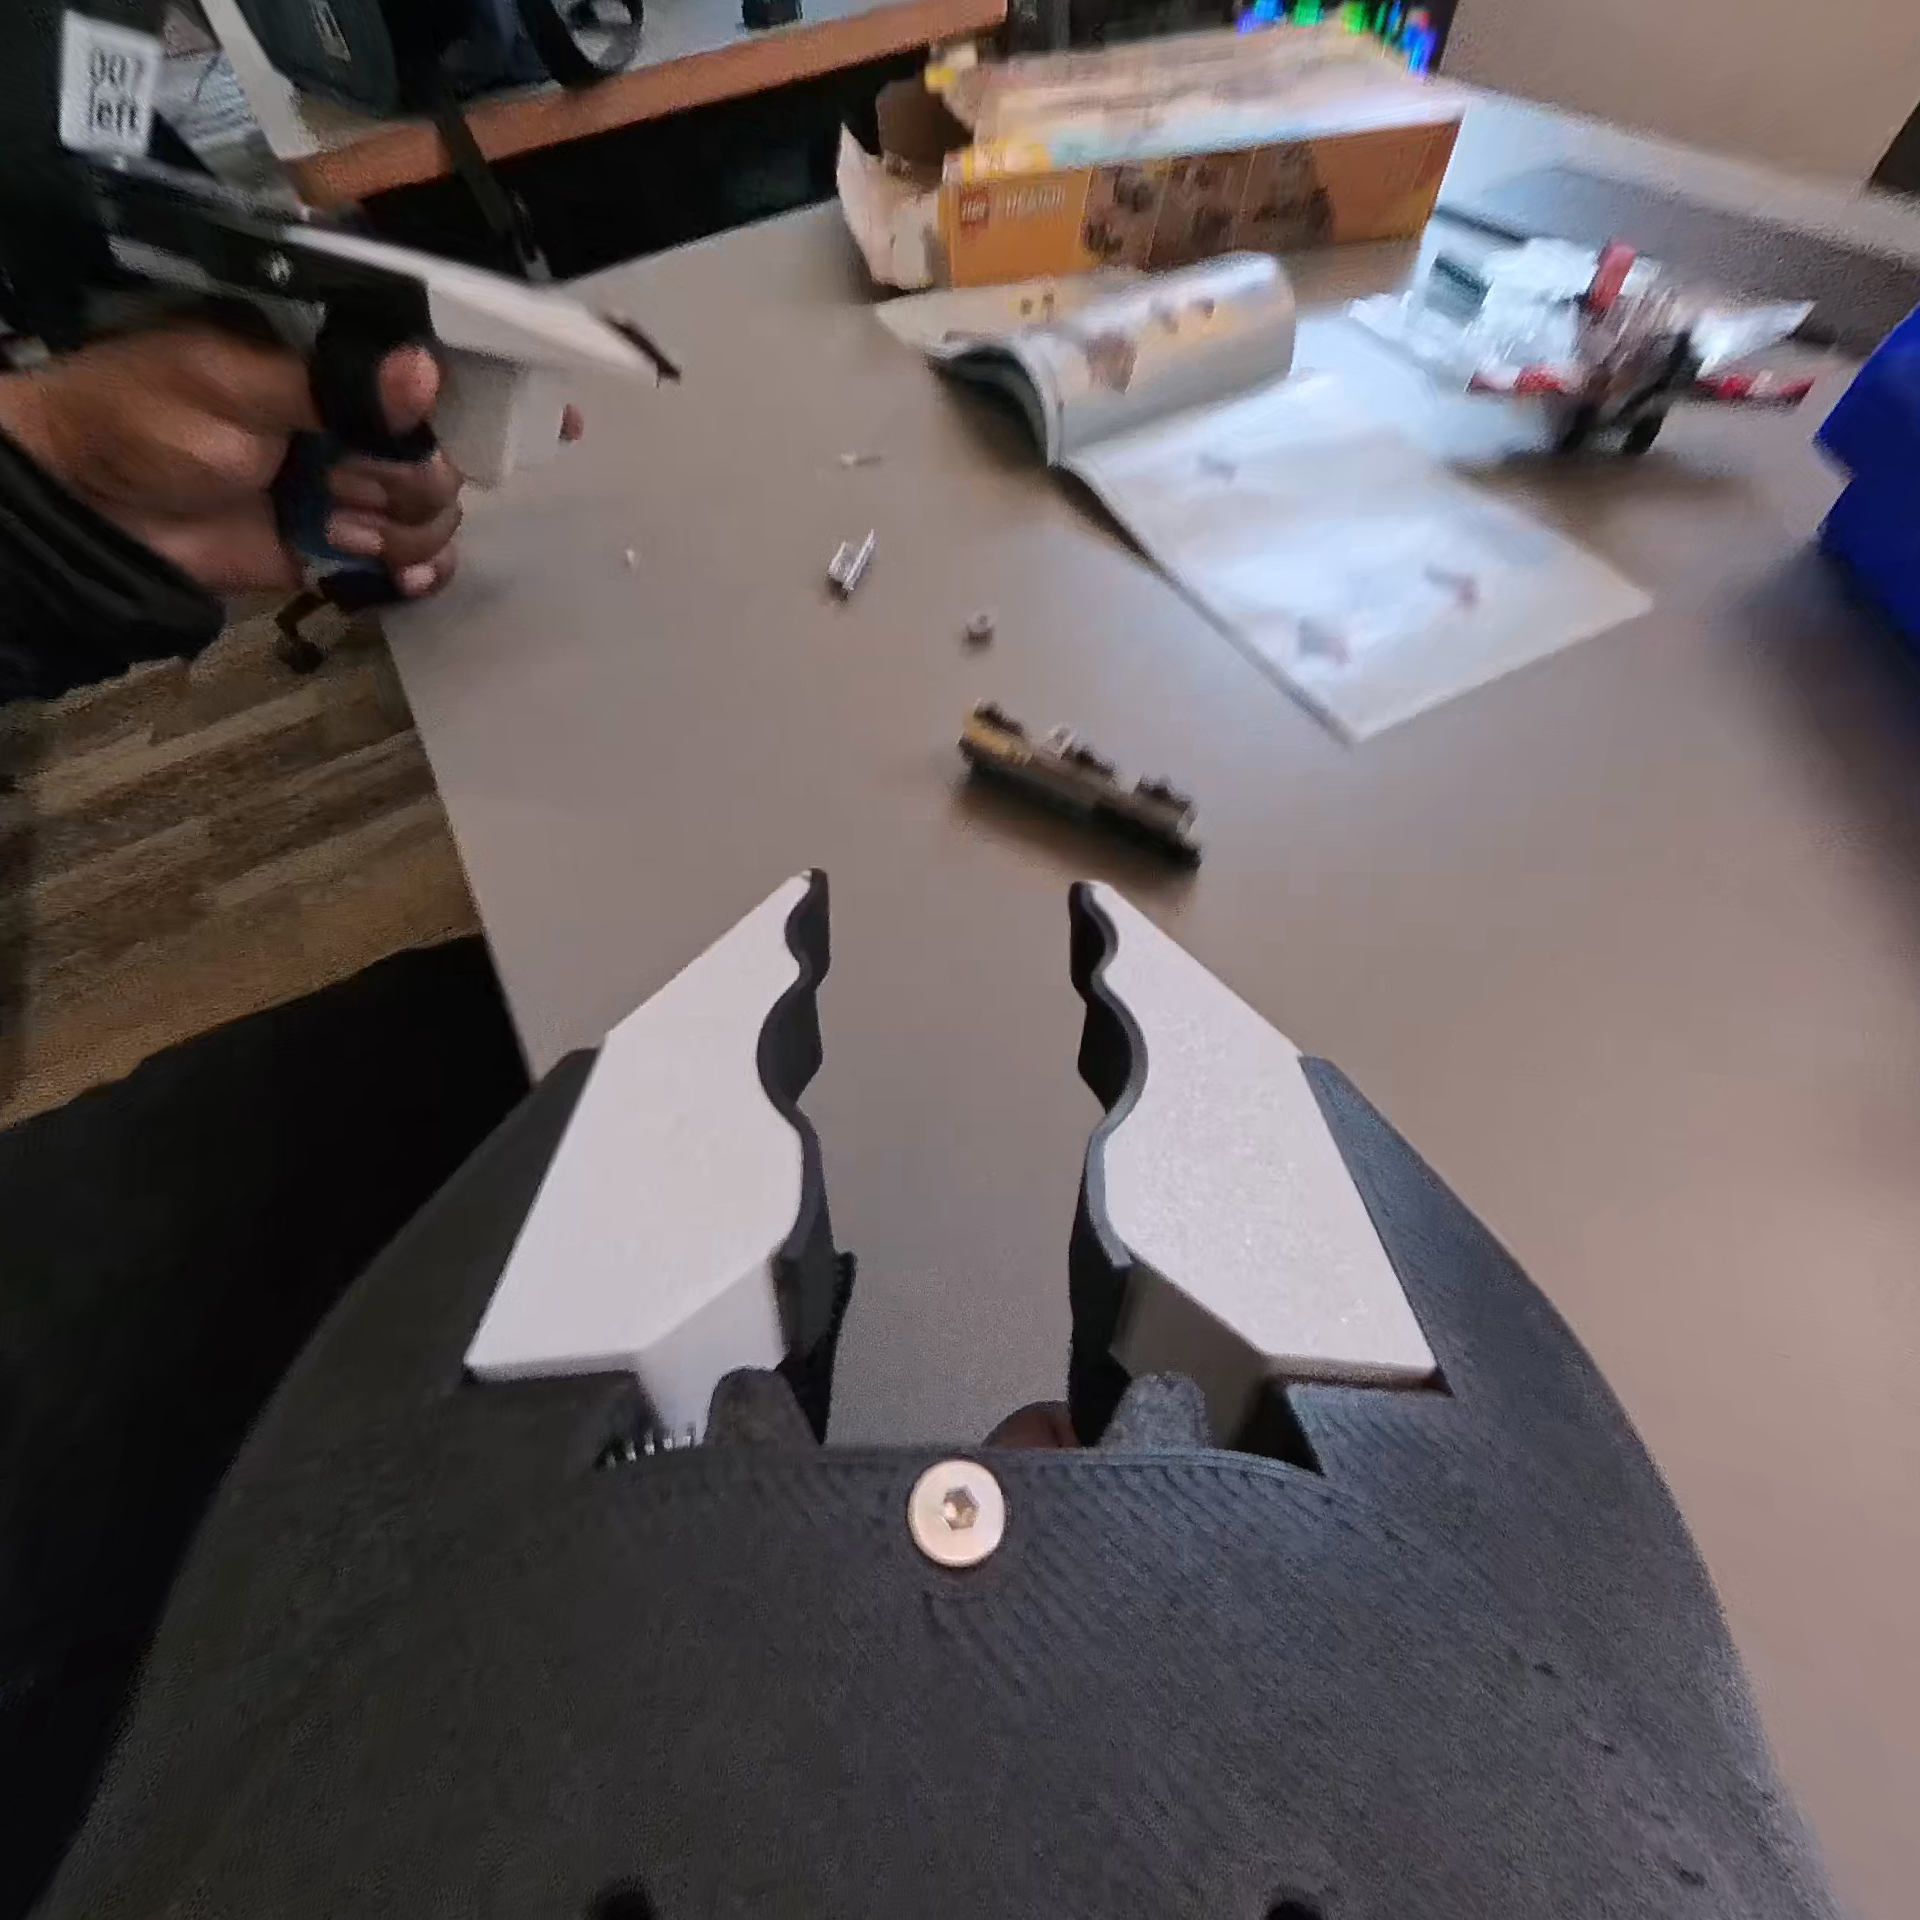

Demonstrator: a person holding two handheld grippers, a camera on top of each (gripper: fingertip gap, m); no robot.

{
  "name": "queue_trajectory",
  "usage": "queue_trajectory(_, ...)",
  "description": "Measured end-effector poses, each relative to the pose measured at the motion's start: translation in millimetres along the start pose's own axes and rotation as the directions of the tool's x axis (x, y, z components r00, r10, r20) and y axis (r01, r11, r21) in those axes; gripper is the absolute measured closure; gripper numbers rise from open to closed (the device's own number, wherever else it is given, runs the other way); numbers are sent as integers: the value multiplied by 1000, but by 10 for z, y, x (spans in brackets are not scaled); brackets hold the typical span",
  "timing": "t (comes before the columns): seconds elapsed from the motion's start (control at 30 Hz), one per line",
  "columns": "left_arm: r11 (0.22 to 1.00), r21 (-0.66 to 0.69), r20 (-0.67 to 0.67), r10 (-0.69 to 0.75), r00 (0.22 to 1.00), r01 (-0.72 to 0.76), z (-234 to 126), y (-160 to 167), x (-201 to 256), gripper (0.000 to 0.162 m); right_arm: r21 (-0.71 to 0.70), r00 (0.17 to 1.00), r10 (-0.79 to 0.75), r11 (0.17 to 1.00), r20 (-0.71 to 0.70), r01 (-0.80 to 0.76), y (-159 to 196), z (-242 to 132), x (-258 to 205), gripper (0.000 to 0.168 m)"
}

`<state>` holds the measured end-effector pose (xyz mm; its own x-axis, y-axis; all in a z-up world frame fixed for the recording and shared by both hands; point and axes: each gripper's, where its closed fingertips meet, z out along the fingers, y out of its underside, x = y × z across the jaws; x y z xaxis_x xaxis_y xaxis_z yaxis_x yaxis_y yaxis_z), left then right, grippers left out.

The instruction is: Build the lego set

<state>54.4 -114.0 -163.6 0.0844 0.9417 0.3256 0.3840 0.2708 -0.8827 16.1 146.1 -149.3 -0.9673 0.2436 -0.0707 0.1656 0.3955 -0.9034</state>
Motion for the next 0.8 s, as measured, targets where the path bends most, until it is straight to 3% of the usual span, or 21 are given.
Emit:
queue_trajectory(0.17, 1000, 21, 2, 14, 1000, -14, -20, -22, 13, 104, 13, 983, -177, 984, -38, 178, -749, 555, 576, 130)
queue_trajectory(0.4, 993, 81, -111, -78, 991, 87, -107, -102, 33, 110, -229, 911, -413, 884, 23, 407, -1529, 2449, 1633, 141)
queue_trajectory(0.57, 993, 59, -160, -89, 983, 99, -102, -90, 63, 111, -417, 903, -416, 805, 110, 422, -1532, 3400, 2114, 142)
queue_trajectory(0.7, 994, 49, -175, -83, 981, 93, -97, -77, 88, 111, -497, 884, -448, 742, 131, 450, -1436, 3709, 2331, 143)
queue_trajectory(0.8, 994, 52, -182, -84, 980, 95, -101, -82, 94, 111, -513, 894, -423, 740, 149, 436, -1412, 3819, 2387, 145)
